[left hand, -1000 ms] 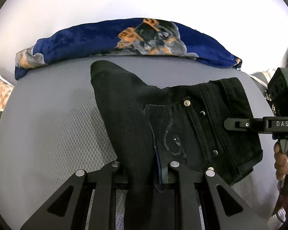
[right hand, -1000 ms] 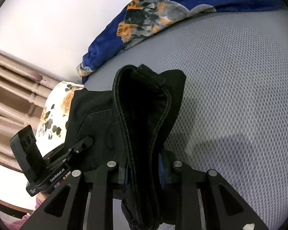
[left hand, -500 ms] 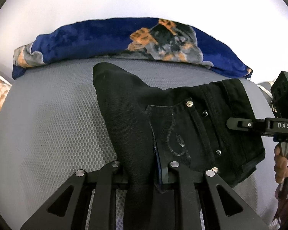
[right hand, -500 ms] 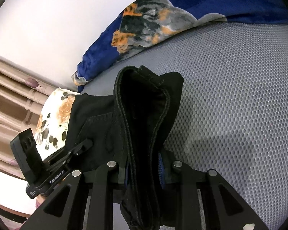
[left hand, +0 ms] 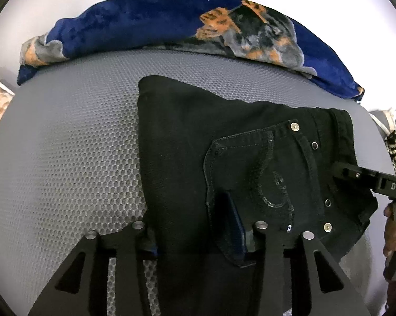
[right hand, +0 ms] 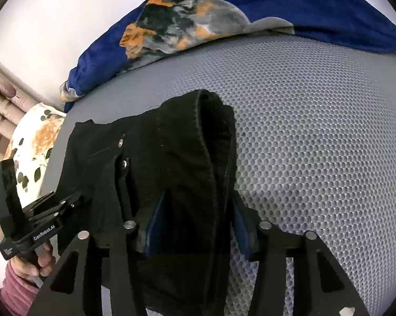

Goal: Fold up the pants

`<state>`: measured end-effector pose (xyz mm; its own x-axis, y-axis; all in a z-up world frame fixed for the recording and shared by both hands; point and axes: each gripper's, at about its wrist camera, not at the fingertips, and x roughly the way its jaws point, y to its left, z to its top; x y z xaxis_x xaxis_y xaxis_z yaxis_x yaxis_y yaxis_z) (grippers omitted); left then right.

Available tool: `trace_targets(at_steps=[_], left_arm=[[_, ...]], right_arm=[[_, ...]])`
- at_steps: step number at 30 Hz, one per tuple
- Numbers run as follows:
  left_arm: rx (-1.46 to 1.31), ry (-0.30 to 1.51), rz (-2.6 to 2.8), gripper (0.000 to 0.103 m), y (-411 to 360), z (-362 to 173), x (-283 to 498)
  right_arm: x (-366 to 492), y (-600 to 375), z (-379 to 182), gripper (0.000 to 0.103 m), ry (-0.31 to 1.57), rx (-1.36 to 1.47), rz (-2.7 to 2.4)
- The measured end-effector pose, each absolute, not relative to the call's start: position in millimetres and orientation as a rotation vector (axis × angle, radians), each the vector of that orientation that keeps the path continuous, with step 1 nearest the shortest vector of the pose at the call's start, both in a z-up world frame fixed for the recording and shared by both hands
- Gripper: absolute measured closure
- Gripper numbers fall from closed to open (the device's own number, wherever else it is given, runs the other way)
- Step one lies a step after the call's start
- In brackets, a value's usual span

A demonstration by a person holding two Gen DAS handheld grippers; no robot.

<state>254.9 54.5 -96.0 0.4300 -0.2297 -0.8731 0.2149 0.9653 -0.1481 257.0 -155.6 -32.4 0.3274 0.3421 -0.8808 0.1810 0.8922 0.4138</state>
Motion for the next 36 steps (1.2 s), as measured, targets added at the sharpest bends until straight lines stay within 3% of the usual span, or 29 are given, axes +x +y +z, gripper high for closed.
trace_targets(at_steps=[7,12,36], left_arm=[[0.063,1.056,-0.189,0.045,48.1,-93.9,231.2],[0.073,1.046,-0.146,0.039,44.5,-89.4,213.6],[0.094,0.951,-0.072,0.038,43.9,-40.7,102.7]], right_arm=[[238.0,-151.5,-24.6,0.054,1.245,0.442,0.077],[221.1,-145.1,-15.9,0.047,1.233,0.396,0.038],[146.0,-113.5,23.9,0.039,1.157,0.341,-0.02]])
